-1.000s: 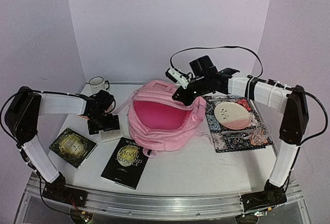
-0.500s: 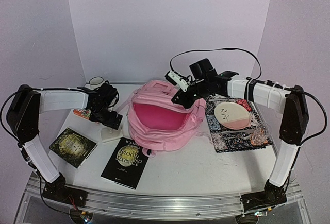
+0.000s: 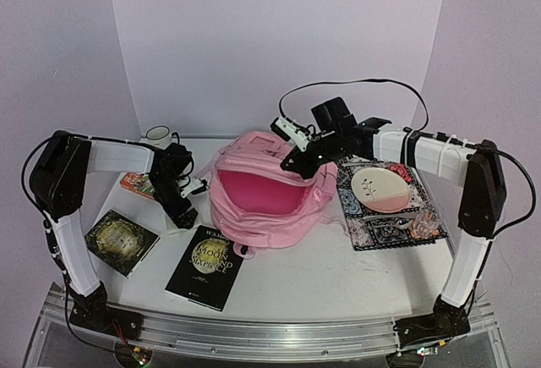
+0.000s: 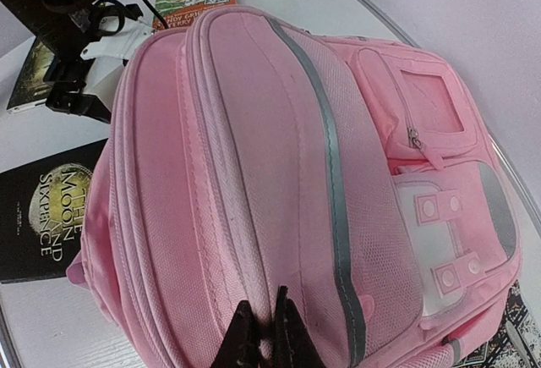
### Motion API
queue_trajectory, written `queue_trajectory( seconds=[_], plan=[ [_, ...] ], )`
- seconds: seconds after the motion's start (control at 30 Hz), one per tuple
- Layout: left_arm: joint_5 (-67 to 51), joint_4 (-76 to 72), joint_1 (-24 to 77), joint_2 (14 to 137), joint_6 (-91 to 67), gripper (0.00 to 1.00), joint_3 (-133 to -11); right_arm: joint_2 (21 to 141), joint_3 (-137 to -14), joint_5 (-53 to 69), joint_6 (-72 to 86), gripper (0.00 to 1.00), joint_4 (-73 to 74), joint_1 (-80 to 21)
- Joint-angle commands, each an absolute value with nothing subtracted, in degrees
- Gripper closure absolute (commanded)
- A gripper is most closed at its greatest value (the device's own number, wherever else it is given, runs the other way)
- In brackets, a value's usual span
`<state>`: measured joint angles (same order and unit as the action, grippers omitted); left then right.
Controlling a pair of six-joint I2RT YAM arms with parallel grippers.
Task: Pack the student bag
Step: Grab the card case at the center of the board.
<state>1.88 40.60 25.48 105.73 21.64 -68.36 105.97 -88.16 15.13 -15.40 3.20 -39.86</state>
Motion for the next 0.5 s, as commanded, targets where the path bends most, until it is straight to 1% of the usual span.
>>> queue_trajectory(
  seconds=[0.0,0.27,0.47],
  plan=[
    [-2.6,43.5,24.0,109.1,28.1,0.0,-72.8,103.6,-88.5,17.2,-15.7,1.0,-1.2,-39.7],
    [-8.0,47.4,21.1,114.1,28.8,0.01,-75.6,103.5,-88.6,17.6,-15.5,1.0,-1.2,-39.6],
    [-15.0,49.3,21.4,112.8,27.5,0.01,-73.7,103.5,-88.5,17.9,-15.6,1.0,-1.3,-39.6]
  ],
)
